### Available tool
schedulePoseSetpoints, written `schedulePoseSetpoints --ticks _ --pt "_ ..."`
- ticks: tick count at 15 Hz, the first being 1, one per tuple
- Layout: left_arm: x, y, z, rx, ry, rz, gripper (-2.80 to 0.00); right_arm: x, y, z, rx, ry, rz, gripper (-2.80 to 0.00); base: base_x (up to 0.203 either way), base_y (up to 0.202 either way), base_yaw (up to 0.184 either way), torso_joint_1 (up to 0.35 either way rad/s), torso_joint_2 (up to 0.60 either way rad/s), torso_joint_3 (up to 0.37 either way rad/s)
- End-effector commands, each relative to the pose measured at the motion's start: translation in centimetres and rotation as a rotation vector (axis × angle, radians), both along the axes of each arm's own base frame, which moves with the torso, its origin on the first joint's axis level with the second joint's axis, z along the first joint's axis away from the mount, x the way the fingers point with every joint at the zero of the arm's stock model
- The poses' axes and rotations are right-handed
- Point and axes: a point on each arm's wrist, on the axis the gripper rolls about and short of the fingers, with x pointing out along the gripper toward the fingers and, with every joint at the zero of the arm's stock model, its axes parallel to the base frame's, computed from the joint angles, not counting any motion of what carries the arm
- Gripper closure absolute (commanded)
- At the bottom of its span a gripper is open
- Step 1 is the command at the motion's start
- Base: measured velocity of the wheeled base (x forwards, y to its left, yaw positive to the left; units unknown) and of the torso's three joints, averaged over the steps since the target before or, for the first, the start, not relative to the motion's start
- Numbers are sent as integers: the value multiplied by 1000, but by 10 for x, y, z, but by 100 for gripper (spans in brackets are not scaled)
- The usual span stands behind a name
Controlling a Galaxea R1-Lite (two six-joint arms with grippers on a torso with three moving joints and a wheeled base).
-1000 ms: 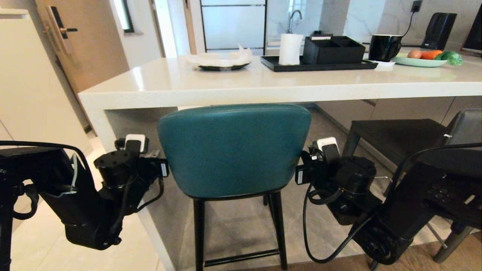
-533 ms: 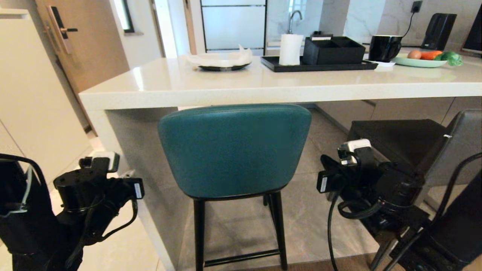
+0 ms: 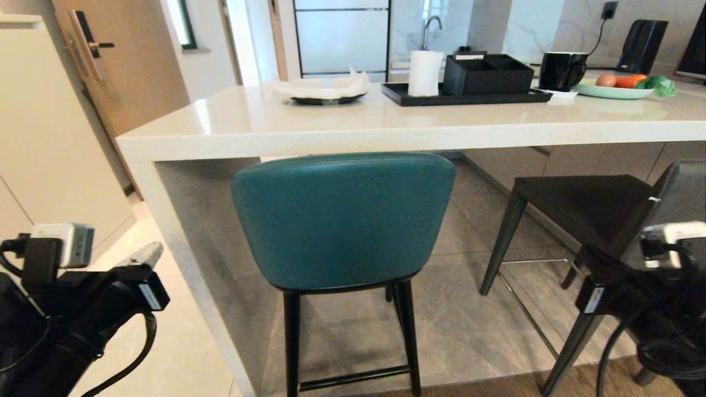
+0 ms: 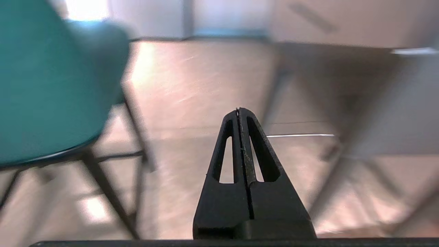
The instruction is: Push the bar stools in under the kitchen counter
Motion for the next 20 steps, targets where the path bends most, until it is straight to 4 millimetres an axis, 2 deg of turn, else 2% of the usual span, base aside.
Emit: schedulePoseSetpoints --ticks 1,4,6,10,12,14,16,18,20 --pt "-46 9 33 -23 -145 -8 0 -43 -27 29 25 -145 -90 0 0 0 0 0 0 0" --pt "-91 20 51 -6 -84 4 0 -89 -43 46 14 -179 -147 0 0 0 0 0 0 0" --pt "-116 29 62 -16 -106 48 0 -124 -52 54 4 -162 -179 0 0 0 0 0 0 0" --pt "-167 39 72 -17 -183 119 0 -190 -61 66 -7 -182 -245 0 0 0 0 0 0 0" --pt "-192 40 70 -14 -196 138 0 -216 -60 64 -62 -200 -315 0 0 0 0 0 0 0" --pt "-207 40 63 -7 -210 144 0 -228 -59 66 -116 -225 -358 0 0 0 0 0 0 0" --pt "-215 37 50 6 -223 56 0 -235 -58 72 -112 -262 -353 0 0 0 0 0 0 0" --pt "-223 35 38 25 -215 -23 0 -246 -58 62 -114 -305 -304 0 0 0 0 0 0 0" --pt "-233 34 19 38 -167 -51 0 -256 -56 40 -123 -315 -238 0 0 0 0 0 0 0"
